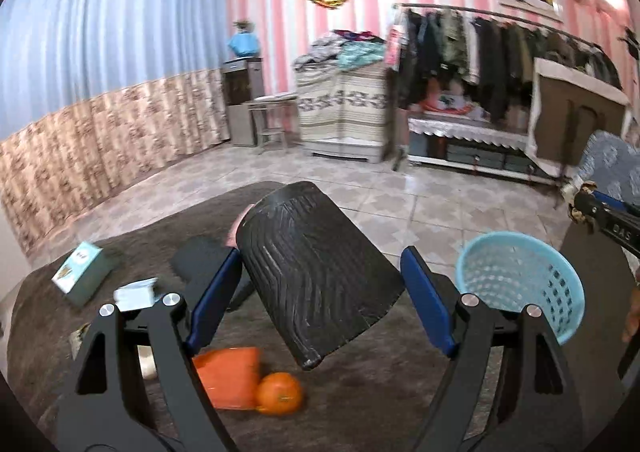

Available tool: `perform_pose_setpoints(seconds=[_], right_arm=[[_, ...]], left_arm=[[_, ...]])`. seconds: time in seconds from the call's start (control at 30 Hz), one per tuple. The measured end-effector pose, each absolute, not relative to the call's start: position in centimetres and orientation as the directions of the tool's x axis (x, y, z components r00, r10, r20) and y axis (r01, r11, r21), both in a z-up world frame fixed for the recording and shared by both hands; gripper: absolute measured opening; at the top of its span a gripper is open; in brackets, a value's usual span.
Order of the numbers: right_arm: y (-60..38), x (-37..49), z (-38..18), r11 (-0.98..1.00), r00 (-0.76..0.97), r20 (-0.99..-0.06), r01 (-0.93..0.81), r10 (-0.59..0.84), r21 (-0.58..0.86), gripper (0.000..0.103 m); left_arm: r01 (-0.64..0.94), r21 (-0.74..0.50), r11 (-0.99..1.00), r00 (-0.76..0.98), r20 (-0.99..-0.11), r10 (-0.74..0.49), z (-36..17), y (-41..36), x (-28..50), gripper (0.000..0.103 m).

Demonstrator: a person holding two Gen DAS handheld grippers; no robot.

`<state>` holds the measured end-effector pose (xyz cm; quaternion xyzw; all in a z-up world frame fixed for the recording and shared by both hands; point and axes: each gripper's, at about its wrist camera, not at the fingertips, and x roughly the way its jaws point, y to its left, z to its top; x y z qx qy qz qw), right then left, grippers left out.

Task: Collect trash
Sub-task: 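Carry the brown paper scrap with the right tool over the blue basket, then open the right tool to drop the paper scrap into the basket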

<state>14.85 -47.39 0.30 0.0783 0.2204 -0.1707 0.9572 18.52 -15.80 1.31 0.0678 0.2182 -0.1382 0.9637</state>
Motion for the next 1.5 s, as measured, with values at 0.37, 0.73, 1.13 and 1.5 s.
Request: perform_pose_setpoints(seconds=[0.37,0.73,1.13,1.5], right_arm=[[-53.6,12.8,-3.3,0.88,0.766,-0.516,0.472,-0.383,0.047,0.039],[-55.2,12.5,-5.0,0.841,0.727,-0.543,0.537,-0.421,0.066,0.039],[-55.1,13.5,-5.5,0.844,0.723,-0.553,0.532,-0.415,0.063,0.039],[-53.4,15.3,-5.2,0.838,0.719,-0.557,0.54,-0.415,0.072,0.04]], left_arm=[[0.467,0.037,0.883,0.777,-0.494,-0.391,-2.5,-25.3,19.9,0.079],[0.617,0.071,0.784,0.683,-0.543,-0.489,-6.8,-35.6,22.2,0.08],[0.579,0.041,0.814,0.688,-0.56,-0.461,-6.6,-35.3,24.6,0.097],[0.376,0.048,0.925,0.817,-0.487,-0.307,-2.4,-26.1,24.4,0.098]])
